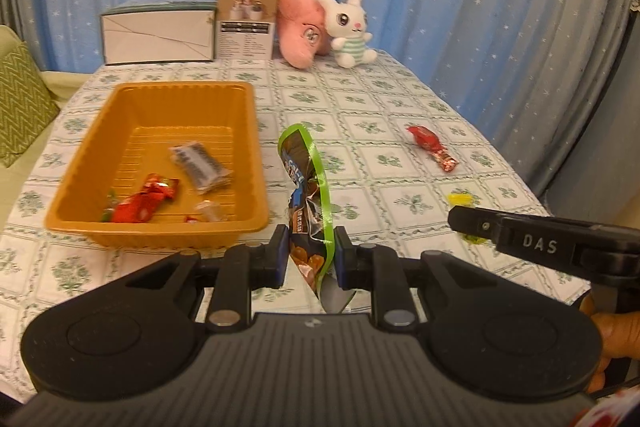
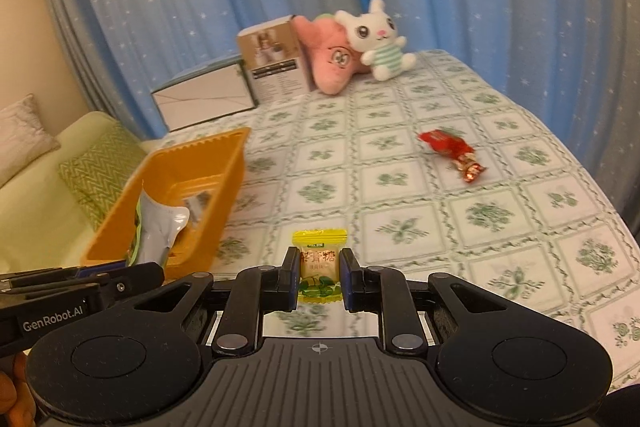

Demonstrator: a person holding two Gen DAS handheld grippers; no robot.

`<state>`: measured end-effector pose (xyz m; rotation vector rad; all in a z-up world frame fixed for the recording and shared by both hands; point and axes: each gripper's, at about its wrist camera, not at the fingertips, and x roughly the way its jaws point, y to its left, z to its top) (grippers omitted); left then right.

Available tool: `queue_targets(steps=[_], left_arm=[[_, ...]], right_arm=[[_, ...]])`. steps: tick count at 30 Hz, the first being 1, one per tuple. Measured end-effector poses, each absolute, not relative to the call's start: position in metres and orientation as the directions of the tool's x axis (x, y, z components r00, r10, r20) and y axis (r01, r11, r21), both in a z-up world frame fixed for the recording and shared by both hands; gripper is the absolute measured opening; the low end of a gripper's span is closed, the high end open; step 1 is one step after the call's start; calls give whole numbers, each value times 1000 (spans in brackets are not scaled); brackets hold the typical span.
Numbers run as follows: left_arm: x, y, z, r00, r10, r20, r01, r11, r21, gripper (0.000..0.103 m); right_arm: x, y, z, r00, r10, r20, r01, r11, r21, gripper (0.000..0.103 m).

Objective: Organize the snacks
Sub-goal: 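Carry the yellow and green-striped packets over the orange tray, then open the left gripper over the tray while the right gripper releases its packet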

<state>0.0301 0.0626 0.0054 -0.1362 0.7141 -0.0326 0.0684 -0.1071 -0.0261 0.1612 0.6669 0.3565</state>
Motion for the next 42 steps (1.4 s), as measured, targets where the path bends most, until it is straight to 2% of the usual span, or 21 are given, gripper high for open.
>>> queue_targets(steps=[22,32,42], left_arm=[[35,131,22,762,30,-647,-120,988,-95,20],[67,166,21,748,53,-661,-125,990,-63,20],[111,198,-2,726,77,-683,-113,994,-8,20]], right_arm=[[85,-38,-13,682,462,-567,-408,884,229,21],[115,7,-13,639,510,-576,-482,849,216,21],[155,37,-27,612,515,-600,-506,838,204,21]])
